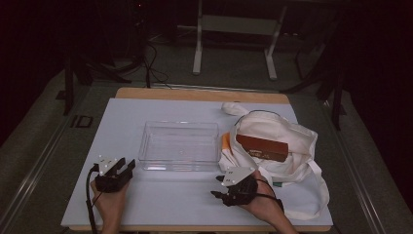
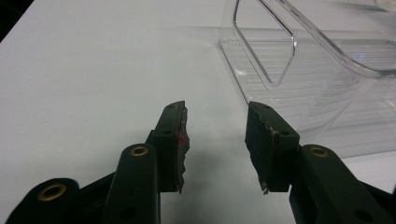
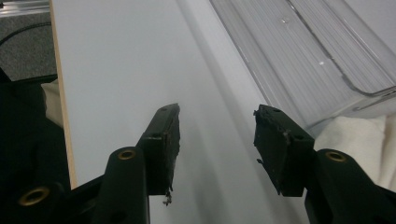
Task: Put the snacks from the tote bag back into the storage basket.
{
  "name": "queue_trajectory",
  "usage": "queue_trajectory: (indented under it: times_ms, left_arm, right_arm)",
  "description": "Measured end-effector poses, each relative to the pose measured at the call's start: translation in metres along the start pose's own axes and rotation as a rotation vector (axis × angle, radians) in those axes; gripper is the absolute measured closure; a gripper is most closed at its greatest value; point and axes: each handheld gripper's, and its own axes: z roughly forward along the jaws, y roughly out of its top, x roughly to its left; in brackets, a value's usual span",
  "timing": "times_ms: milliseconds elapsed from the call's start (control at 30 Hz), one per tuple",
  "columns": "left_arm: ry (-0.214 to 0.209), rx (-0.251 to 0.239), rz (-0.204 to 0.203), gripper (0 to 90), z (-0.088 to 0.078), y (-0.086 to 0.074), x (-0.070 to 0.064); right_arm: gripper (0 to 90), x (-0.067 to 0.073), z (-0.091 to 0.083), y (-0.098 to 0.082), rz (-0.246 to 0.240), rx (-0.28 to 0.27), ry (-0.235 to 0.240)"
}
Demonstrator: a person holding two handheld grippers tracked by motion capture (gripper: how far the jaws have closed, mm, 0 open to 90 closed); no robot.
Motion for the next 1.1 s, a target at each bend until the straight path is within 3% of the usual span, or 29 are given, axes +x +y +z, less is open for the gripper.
queue_trajectory:
  times_ms: [267, 1100]
  left_arm:
    - [0.001, 0.0, 0.0, 58.9, 0.0, 0.0, 0.0]
    - [0.002, -0.001, 0.0, 58.8, 0.0, 0.0, 0.0]
  right_arm:
    - [51.6, -0.003, -0.005, 0.004, -0.043, 0.047, -0.018]
    - [51.7, -0.014, -0.021, 0.012, -0.093, 0.11, -0.044]
